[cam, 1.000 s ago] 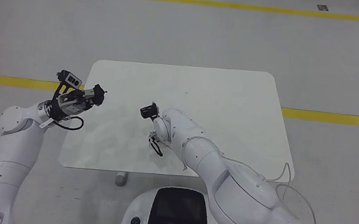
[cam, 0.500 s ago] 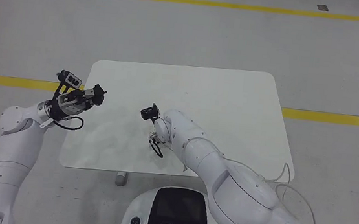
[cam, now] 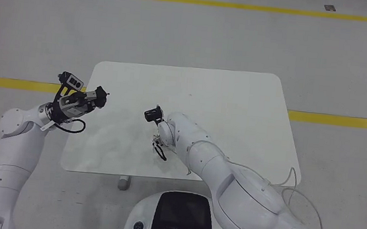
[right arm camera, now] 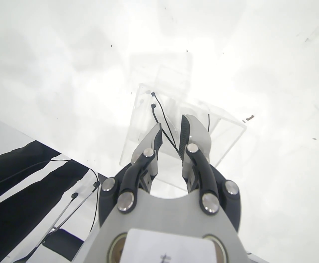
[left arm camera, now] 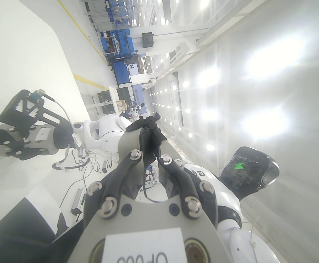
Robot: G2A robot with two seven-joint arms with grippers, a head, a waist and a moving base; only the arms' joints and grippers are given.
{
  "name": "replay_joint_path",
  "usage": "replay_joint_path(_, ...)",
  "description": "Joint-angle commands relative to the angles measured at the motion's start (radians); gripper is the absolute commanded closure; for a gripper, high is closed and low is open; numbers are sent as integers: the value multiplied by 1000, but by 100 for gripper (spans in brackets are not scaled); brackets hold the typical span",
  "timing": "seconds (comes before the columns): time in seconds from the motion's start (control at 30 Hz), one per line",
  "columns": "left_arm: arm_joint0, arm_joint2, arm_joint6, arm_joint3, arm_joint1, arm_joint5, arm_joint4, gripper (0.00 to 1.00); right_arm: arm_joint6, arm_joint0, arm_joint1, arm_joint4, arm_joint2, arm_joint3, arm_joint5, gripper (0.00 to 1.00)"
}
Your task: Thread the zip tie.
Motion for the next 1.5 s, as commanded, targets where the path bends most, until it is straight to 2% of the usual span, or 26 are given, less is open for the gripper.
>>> replay_joint_path(0.0, 0, 0, 0, 0, 0, 0, 0, 100, 0, 0, 0, -1, 2, 1, 0, 84)
replay_joint_path(0.2, 0, 0, 0, 0, 0, 0, 0, 100, 6, -3, 0, -1, 8, 9, -1, 87)
replay_joint_path(0.4, 0, 0, 0, 0, 0, 0, 0, 100, 7, -2, 0, 6, 11, 16, 0, 100)
replay_joint_path(0.73, 0, 0, 0, 0, 0, 0, 0, 100, 29, 25, -1, 10, 19, 7, 5, 100)
replay_joint_path(1.0, 0, 0, 0, 0, 0, 0, 0, 100, 85, 50, 4, 8, 27, -14, -35, 100)
replay_joint_path(1.47, 0, 0, 0, 0, 0, 0, 0, 100, 53, 47, 31, 26, 65, -50, -28, 100)
